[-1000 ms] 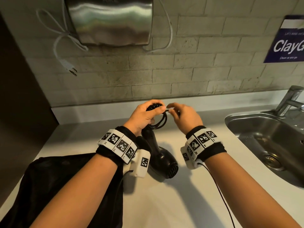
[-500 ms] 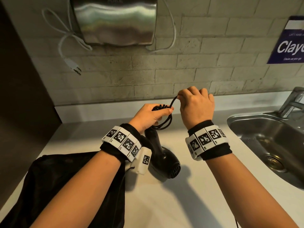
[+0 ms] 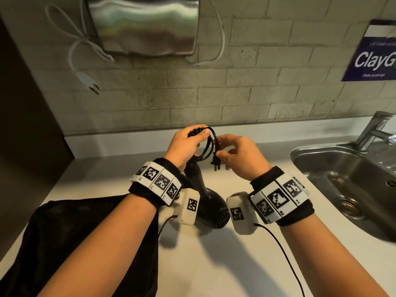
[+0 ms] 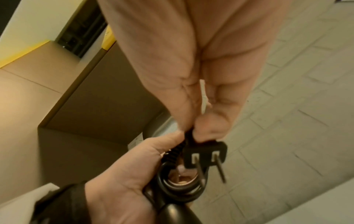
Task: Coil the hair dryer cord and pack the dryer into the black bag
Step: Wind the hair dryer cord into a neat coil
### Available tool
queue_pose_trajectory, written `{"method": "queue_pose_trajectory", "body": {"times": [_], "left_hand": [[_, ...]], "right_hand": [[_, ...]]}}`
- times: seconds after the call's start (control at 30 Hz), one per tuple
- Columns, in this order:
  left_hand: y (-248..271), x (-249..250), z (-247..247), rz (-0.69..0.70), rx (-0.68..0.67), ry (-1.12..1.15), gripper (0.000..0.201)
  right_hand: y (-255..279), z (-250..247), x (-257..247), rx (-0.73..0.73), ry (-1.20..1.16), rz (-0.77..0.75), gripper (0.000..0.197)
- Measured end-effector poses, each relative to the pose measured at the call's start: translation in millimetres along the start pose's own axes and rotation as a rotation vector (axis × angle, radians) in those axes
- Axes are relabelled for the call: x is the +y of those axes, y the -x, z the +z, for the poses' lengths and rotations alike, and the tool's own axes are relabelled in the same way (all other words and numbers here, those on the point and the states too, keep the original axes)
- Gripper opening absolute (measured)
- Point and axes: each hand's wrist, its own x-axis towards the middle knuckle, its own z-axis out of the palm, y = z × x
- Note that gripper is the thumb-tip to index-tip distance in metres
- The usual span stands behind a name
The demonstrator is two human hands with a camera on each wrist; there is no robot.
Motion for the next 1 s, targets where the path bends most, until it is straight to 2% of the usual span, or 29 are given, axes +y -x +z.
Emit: {"method": "queue_pose_trajectory", "body": {"times": [0.07,0.17,0.23,0.37,0.5,0.57,0.7,0.77,0.87,0.93,1.0], "left_hand": [[-0.2,-0.5,0.2,0.015,0.002,0.019,0.008],[1.9,2.8,1.2,0.032,-0.023,0.069,0.013],[1.6,3.7,1.0,0.034,-0.071,0.14,0.017],[1.5,2.7,0.4,0.046,-0.102,0.149,0.018],[4.1,2.6,0.0,0.041,-0.144,0.092,0.024],[3.7,0.5,-0.3,0.064,-0.142,0.05,0.022],[1.8,-4.0,-2.2,0.069,-0.149,0.023,0.014],[2.0,-3.6,-2.6,0.067,-0.187,-0.016,0.016],[1.7,-2.5,-4.0,0.088,-0.258,-0.038,0.024],[1.1,-1.9,-6.9,0.068,-0.266,-0.02,0.023],[0.8,-2.1,-10.4,0.059,-0.272,-0.002,0.022]], "right_hand": [[-2.0,2.7,-2.4,0.003,-0.114,0.001,0.026],[-7.0,7.0,-6.9,0.083,-0.26,-0.049,0.017],[-12.4,11.1,-8.6,0.146,-0.293,-0.092,0.023],[-21.3,26.7,-3.8,0.294,-0.136,-0.18,0.032],[-24.1,33.9,3.9,0.321,0.132,-0.243,0.022],[-25.5,36.3,5.4,0.339,0.135,-0.228,0.023],[-28.8,38.3,10.2,0.364,-0.033,-0.12,0.036],[-34.6,37.5,16.2,0.296,-0.057,-0.105,0.046],[-37.6,34.1,20.8,0.031,-0.18,-0.088,0.038],[-36.3,29.9,23.4,-0.156,-0.277,-0.016,0.044],[-36.0,25.3,28.6,-0.233,-0.419,0.037,0.052]]}}
